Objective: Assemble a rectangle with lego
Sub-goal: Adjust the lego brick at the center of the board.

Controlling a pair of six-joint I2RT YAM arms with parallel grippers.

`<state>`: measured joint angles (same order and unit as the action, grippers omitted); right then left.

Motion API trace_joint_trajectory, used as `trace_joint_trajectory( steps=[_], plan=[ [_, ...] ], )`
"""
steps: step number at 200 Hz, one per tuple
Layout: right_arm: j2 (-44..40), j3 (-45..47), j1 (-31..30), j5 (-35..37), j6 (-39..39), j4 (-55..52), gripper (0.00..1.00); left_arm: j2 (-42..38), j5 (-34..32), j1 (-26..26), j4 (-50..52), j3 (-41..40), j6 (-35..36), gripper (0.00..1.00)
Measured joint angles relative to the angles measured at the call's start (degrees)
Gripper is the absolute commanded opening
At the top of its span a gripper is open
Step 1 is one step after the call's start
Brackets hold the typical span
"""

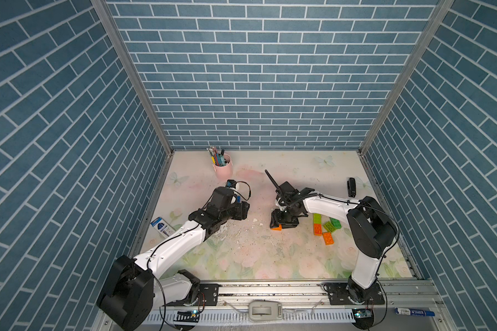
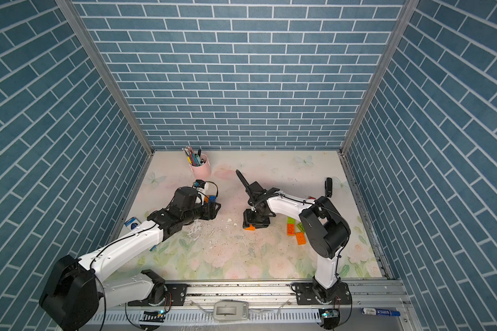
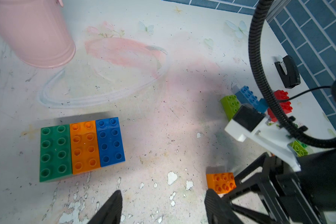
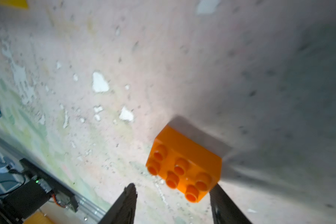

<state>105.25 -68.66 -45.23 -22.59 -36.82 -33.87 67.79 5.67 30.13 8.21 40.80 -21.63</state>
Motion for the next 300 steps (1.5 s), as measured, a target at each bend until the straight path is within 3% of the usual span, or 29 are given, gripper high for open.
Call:
trace_joint_trajectory(
  steps=[20, 64, 110, 142, 187, 240, 277, 300],
  plan=[
    [-0.2, -2.4, -1.1, 0.3, 1.7, -3.7, 0.64, -1.1, 0.0, -0.9, 0.7, 0.0, 0.0, 0.69],
    [0.1, -11.4, -1.8, 11.6, 11.9, -14.7, 0.67, -4.2, 0.0, -3.5, 0.8, -0.5, -1.1, 0.69],
    [8.2, -18.2, -5.2, 14.4, 17.7, -16.4, 0.64, -4.3, 0.0, -3.7, 1.2, -2.3, -2.5, 0.69],
    [12.9, -18.9, -6.5, 15.0, 19.6, -17.2, 0.56, -4.3, 0.0, -3.8, 1.2, -2.3, -2.8, 0.69],
    [14.7, -20.2, -6.5, 19.0, 21.1, -17.3, 0.3, -4.2, 0.0, -4.0, 1.1, -2.3, -3.3, 0.69],
    [15.1, -21.3, -3.4, 22.5, 23.5, -17.2, 0.23, -3.7, 0.0, -4.1, 1.1, -2.3, -3.4, 0.69],
    [17.1, -24.3, -1.8, 23.0, 29.1, -18.7, 0.24, -3.2, 0.1, -4.1, 0.7, -2.3, -3.7, 0.68],
    [17.9, -25.5, -2.0, 22.7, 32.3, -19.5, 0.45, -2.6, 0.5, -4.1, 0.1, -2.3, -3.8, 0.68]
  ],
)
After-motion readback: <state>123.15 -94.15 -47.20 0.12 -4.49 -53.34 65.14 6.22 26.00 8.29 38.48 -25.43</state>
